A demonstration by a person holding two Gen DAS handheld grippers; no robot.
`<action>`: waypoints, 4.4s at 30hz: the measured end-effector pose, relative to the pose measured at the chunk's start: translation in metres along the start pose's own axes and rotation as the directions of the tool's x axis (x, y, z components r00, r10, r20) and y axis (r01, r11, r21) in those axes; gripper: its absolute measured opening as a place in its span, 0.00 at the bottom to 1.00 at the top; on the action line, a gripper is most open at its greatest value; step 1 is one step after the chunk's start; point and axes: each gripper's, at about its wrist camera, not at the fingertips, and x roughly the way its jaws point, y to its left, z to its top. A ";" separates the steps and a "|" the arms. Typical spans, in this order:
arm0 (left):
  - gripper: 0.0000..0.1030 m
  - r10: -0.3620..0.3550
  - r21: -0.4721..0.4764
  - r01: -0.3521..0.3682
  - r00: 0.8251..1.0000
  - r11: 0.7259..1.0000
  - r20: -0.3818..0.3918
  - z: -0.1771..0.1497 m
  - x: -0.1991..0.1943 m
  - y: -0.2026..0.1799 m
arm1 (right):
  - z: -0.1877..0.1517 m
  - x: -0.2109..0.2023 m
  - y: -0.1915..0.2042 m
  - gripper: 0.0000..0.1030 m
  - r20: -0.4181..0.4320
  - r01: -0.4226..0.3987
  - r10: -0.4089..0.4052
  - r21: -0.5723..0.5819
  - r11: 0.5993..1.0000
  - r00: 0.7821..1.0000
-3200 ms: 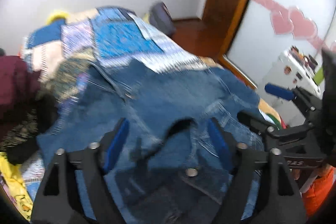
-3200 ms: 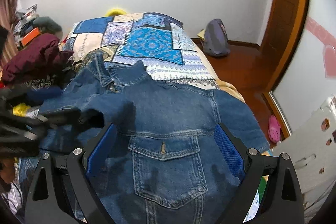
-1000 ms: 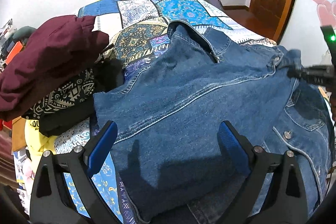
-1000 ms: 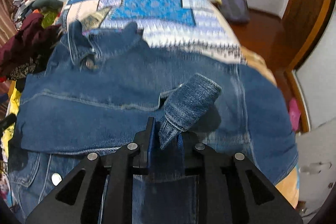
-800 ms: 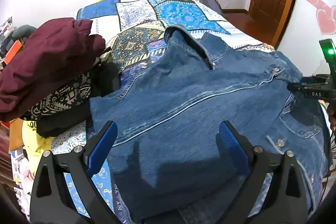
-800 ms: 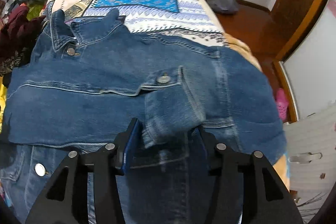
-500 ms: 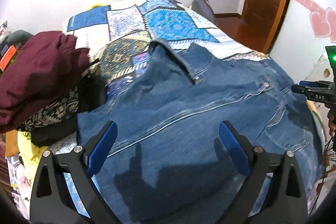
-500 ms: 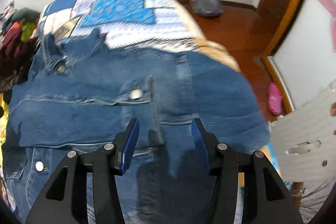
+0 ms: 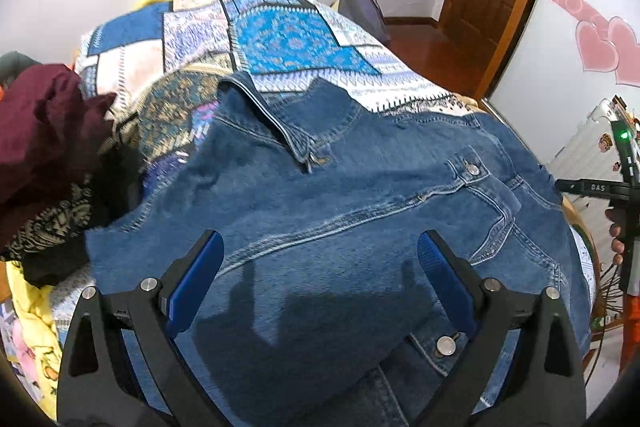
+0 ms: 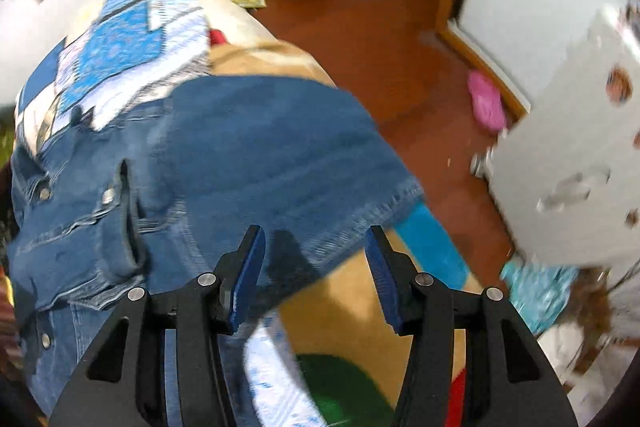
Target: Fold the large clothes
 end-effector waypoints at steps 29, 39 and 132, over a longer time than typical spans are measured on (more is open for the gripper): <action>0.95 0.028 0.007 -0.028 0.997 1.000 0.069 -0.005 -0.022 -0.005 | 0.024 -0.049 0.026 0.09 0.257 -0.074 0.064 0.027 0.997 0.964; 0.95 0.039 0.048 -0.046 0.990 0.998 0.134 -0.008 -0.047 -0.011 | 0.000 -0.092 0.121 0.08 0.287 -0.185 0.262 -0.270 0.945 0.921; 0.95 0.133 -0.118 -0.109 0.968 0.987 0.211 -0.048 -0.136 0.127 | -0.046 -0.118 0.324 0.08 0.000 -0.461 0.548 -0.540 0.704 0.837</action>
